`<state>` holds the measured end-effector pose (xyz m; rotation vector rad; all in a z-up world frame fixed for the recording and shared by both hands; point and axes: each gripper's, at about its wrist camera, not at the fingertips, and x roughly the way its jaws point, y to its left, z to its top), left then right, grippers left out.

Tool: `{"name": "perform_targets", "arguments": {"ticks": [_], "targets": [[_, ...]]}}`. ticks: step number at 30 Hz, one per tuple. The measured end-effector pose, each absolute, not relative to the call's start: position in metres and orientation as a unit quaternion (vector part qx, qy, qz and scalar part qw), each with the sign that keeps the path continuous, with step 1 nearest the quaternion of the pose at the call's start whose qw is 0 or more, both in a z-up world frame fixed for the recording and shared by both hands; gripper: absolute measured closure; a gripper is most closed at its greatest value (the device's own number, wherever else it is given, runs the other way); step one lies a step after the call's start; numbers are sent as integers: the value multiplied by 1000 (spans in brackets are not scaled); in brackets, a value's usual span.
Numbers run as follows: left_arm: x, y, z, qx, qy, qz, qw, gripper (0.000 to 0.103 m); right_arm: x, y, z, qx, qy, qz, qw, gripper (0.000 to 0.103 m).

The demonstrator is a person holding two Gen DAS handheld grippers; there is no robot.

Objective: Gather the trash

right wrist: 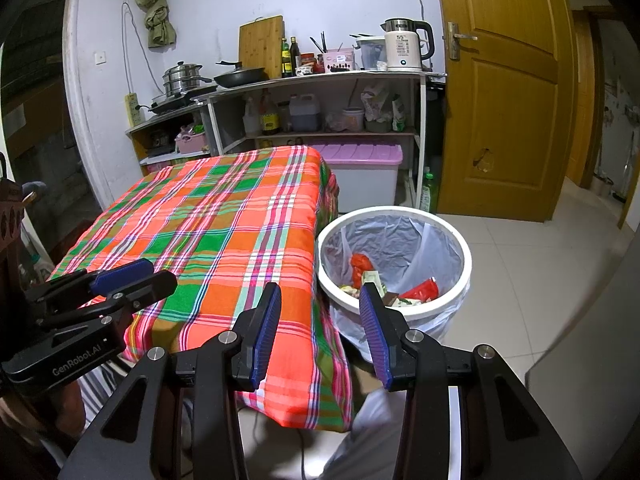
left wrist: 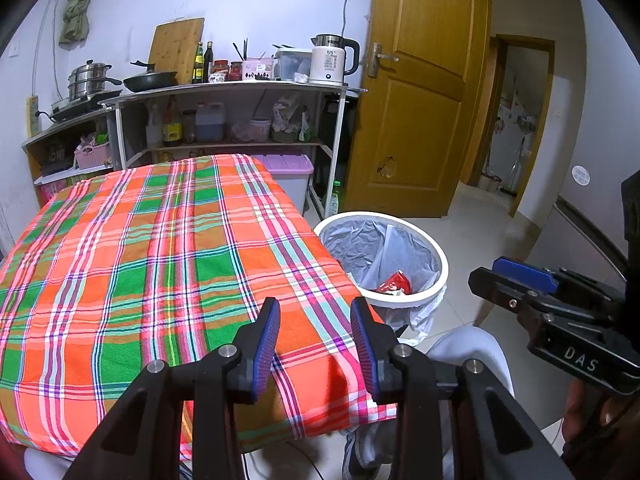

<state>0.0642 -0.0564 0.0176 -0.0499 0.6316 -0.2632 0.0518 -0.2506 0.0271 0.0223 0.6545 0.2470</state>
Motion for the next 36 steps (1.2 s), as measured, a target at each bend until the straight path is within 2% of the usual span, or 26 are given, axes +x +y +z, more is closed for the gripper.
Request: {"name": "perform_targets", "arguments": {"ticks": [36], "targets": [[62, -57, 20, -12, 303, -114, 946, 67, 51, -251, 28, 11, 322, 121, 939, 61]]}}
